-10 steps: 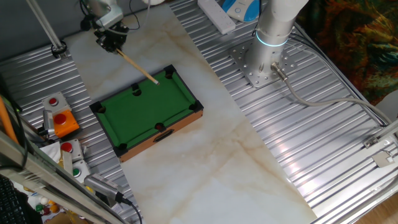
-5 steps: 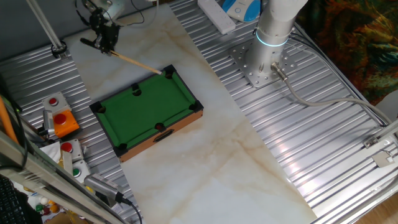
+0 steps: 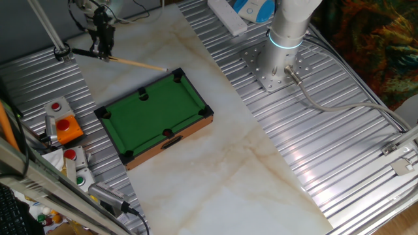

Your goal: Hit the pool ball

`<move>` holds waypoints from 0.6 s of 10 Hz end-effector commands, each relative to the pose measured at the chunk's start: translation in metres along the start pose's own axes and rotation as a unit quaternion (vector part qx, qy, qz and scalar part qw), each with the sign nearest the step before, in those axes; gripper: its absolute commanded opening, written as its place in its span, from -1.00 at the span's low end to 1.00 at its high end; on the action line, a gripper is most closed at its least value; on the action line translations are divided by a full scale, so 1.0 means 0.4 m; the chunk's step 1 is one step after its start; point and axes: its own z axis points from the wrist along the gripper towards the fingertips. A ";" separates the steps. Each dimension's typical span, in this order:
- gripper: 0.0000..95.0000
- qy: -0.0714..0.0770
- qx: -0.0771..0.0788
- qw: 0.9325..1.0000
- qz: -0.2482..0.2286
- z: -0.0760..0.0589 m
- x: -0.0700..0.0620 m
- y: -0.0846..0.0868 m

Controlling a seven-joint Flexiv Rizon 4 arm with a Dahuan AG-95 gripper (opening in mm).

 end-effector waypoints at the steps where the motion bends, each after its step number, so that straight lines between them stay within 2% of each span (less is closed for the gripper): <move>1: -1.00 -0.001 0.003 0.999 -0.037 0.004 0.001 -0.010; 6: -1.00 -0.010 0.007 0.996 -0.088 0.017 -0.004 -0.031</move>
